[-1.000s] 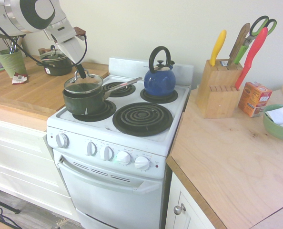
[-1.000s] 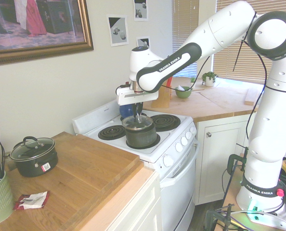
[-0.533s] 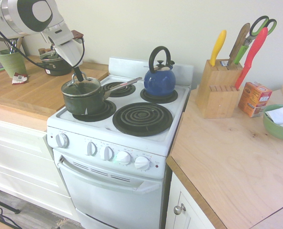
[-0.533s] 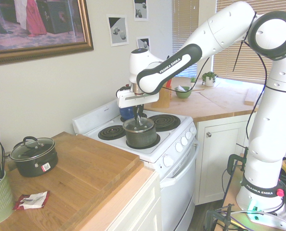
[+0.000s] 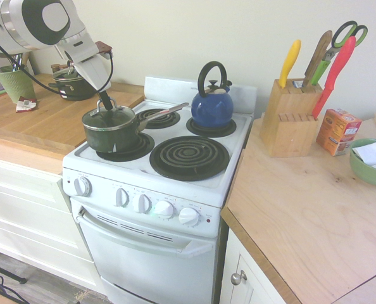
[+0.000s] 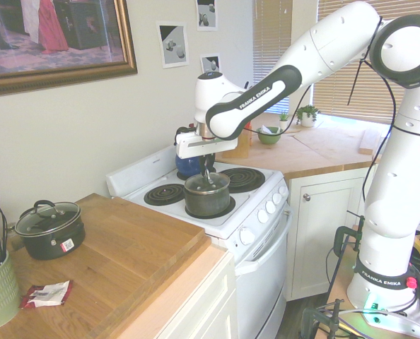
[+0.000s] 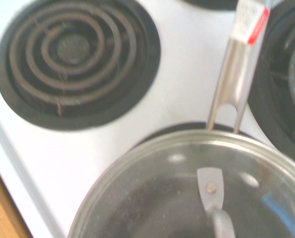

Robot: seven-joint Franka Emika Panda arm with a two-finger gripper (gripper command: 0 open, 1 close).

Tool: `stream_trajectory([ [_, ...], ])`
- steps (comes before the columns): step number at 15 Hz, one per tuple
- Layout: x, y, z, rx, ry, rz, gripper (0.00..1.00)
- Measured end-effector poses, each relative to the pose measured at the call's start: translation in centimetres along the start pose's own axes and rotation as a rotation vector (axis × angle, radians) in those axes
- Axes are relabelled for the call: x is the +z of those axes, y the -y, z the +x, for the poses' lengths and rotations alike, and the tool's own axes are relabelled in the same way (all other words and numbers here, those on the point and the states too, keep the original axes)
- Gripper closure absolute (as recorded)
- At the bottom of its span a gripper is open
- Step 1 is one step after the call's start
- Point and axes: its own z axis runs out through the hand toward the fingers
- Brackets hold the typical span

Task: Cover the lid of the pot

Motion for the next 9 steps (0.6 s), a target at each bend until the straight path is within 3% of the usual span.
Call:
stream_trajectory([
  [9,1.0,0.2,-0.7,-0.016,-0.018,0.005,1.00],
])
